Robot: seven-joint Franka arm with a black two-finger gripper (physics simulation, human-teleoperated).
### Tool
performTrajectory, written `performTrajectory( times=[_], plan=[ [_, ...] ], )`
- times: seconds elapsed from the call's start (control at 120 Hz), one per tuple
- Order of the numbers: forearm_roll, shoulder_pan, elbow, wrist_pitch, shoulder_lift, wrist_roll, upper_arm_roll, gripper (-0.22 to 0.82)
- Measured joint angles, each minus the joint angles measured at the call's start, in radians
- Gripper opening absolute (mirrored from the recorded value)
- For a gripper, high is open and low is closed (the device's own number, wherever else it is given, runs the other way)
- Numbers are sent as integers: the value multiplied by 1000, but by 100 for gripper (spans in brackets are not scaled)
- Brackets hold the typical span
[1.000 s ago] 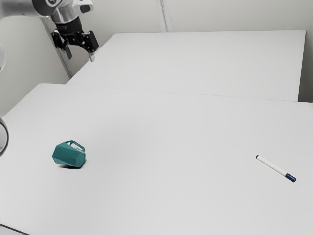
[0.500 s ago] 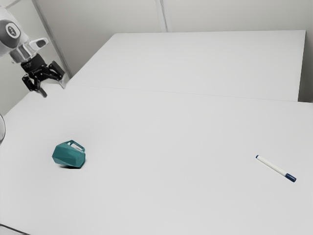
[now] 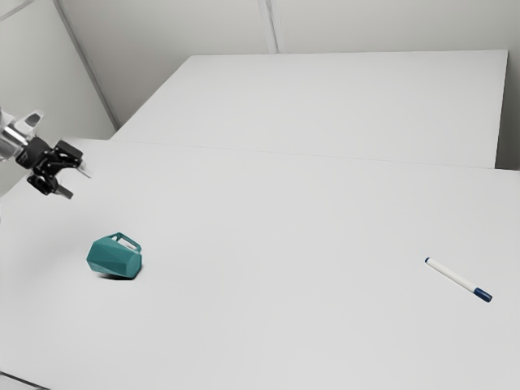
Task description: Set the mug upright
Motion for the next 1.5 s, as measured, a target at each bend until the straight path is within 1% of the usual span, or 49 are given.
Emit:
performTrajectory(
  times=[0.092,0.275,0.442,0.508,0.742,0.933,1.167,1.408,1.458,1.5],
  plan=[
    [-18,31,-37,2,0,41,-15,60],
    [-25,37,-124,11,2,107,-17,60],
    [-26,36,-274,26,-71,166,-14,60],
    [-26,36,-308,37,-90,185,-14,60],
    [-33,36,-352,76,-90,234,-17,60],
    [-89,34,-385,118,-85,263,-27,60],
    [-137,34,-424,140,-83,289,-28,60],
    [-155,33,-463,160,-92,306,-48,60],
    [-157,32,-466,164,-94,309,-57,59],
    [-160,31,-469,168,-95,311,-62,56]
  ],
)
